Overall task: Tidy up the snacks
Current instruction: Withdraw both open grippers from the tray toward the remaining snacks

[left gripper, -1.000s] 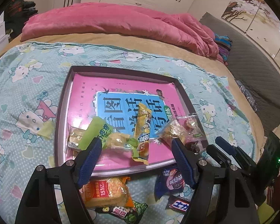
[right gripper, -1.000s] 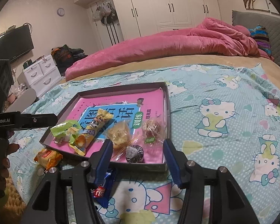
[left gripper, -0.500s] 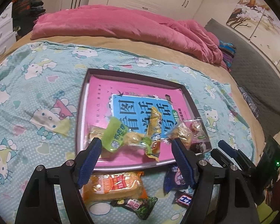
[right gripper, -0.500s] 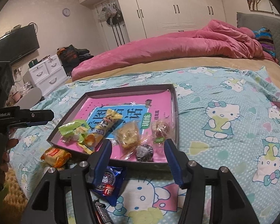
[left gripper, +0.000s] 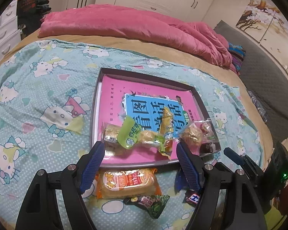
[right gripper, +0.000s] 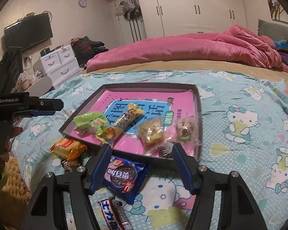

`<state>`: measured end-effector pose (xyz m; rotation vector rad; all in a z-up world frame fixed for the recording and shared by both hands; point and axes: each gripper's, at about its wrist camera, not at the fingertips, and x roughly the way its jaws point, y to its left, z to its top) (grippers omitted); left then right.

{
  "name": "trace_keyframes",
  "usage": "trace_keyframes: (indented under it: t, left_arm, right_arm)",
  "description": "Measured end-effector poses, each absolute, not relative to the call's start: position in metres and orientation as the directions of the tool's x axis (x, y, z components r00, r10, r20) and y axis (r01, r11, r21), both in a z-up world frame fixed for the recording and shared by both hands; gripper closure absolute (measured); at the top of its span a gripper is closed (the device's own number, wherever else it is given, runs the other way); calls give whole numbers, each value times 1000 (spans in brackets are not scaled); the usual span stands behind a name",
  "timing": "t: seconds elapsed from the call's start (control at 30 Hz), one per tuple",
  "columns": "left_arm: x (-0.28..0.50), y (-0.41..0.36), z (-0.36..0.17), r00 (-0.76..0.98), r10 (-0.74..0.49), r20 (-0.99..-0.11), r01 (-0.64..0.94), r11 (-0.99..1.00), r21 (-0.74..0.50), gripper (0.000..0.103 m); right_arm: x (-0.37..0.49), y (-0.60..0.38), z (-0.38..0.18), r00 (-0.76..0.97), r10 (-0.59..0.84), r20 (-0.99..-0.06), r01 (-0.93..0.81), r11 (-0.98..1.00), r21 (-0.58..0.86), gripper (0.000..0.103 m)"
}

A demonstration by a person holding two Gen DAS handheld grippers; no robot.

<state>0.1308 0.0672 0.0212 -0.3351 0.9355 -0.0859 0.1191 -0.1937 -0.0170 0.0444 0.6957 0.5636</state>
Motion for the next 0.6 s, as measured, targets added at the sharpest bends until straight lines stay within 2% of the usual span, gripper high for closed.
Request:
trace_keyframes:
  t: [0.6]
  left_arm:
    - [114, 68, 19, 567, -246, -786, -74, 935, -347, 25]
  right_arm:
    - [106, -182, -19, 585, 512, -628, -515, 833, 200, 37]
